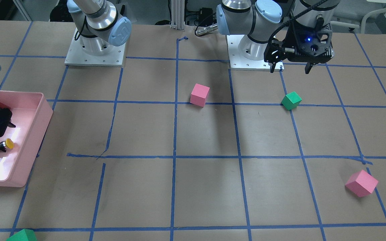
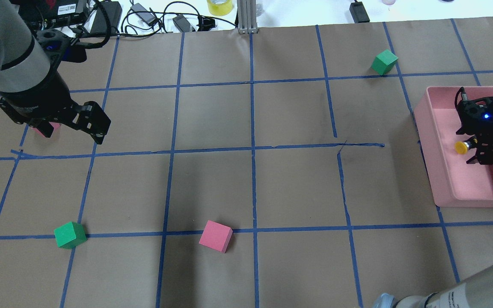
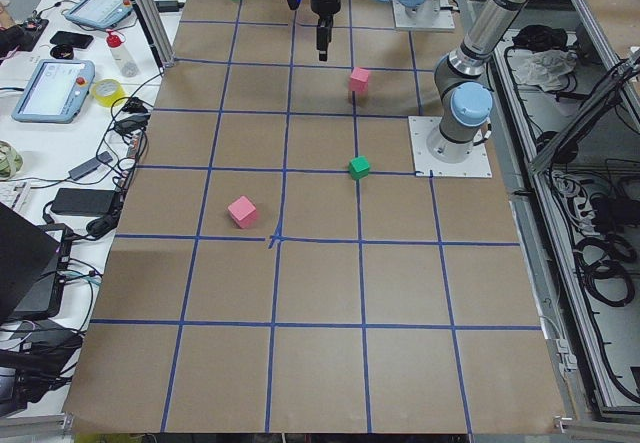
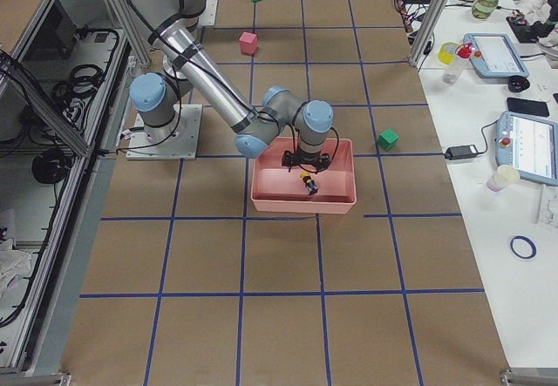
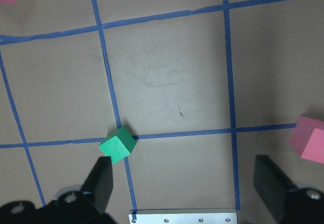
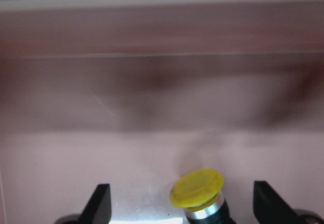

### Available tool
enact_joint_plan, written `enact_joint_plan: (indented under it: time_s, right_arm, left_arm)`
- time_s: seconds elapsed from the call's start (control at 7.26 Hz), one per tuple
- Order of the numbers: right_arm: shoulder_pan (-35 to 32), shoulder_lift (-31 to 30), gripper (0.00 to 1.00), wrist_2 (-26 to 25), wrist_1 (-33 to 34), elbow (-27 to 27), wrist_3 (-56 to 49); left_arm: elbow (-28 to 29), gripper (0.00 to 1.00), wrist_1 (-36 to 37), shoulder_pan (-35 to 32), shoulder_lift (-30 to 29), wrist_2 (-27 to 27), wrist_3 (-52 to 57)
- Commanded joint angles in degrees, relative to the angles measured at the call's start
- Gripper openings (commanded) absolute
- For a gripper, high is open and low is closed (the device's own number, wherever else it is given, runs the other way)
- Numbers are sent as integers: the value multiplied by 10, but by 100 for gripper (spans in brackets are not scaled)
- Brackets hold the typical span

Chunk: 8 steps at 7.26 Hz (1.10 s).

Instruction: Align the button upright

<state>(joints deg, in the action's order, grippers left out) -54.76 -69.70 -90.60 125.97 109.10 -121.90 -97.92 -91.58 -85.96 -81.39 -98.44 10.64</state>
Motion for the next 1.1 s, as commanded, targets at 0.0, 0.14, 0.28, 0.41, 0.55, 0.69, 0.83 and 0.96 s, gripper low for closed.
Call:
enact_joint_plan:
  time_s: [0.0,0.14,0.28,0.41,0.55,0.69,0.83,0.96]
  right_arm:
    - [0,0,100,0,0,1,0]
    - [0,1,100,-1,0,1,0]
    - [0,3,100,0,0,1,0]
    - [0,3,100,1,-1,1,1]
    - [0,5,100,1,-1,1,1]
    - [0,5,100,2,2,1,0]
    - [0,5,100,11,2,1,-1]
    - [0,5,100,19,3,1,-1]
  left_arm:
    - [-9,100,0,0,6,-2,0]
    - [-14,100,-1,0,8,-2,-1]
    - [-16,100,0,0,10,-8,0]
    - [-16,100,0,0,10,-11,-1]
    - [-16,100,0,0,10,-11,-1]
    - [-16,100,0,0,10,-12,-1]
    - [-16,100,0,0,10,-12,-1]
    - [-16,100,0,0,10,-11,-1]
